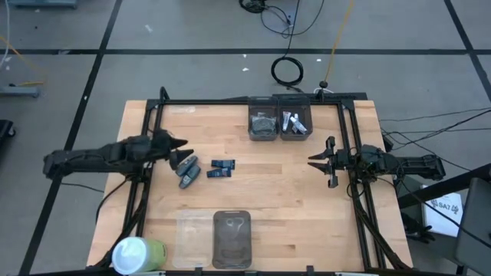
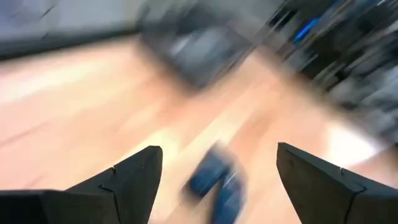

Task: Pick & Place Travel size toiletries
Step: Put the top black deodorant into the transparent bin

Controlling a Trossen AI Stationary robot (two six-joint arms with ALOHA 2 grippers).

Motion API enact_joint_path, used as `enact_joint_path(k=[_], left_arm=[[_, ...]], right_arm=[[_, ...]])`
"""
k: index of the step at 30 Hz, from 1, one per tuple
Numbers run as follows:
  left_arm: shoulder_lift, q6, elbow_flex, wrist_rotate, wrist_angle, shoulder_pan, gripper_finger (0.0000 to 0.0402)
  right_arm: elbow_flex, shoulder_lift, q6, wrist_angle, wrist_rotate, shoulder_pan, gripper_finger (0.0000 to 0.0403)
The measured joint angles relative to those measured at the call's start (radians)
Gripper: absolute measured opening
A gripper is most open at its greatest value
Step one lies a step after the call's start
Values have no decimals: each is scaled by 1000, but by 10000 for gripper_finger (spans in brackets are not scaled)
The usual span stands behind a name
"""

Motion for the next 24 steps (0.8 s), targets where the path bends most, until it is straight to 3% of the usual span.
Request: enact_joint_path(k=[4, 8, 16, 24], left_arm=[[224, -42, 181, -33, -347, 0, 310], [415, -51, 260, -36, -512, 0, 310], [643, -114, 269, 18, -538, 0, 310], [773, -160, 268, 80, -524, -1, 310]], right_arm=[[0, 0, 0, 0, 0, 0, 75], [0, 0, 0, 0, 0, 0, 75], [0, 0, 0, 0, 0, 0, 75], [0, 0, 0, 0, 0, 0, 75]])
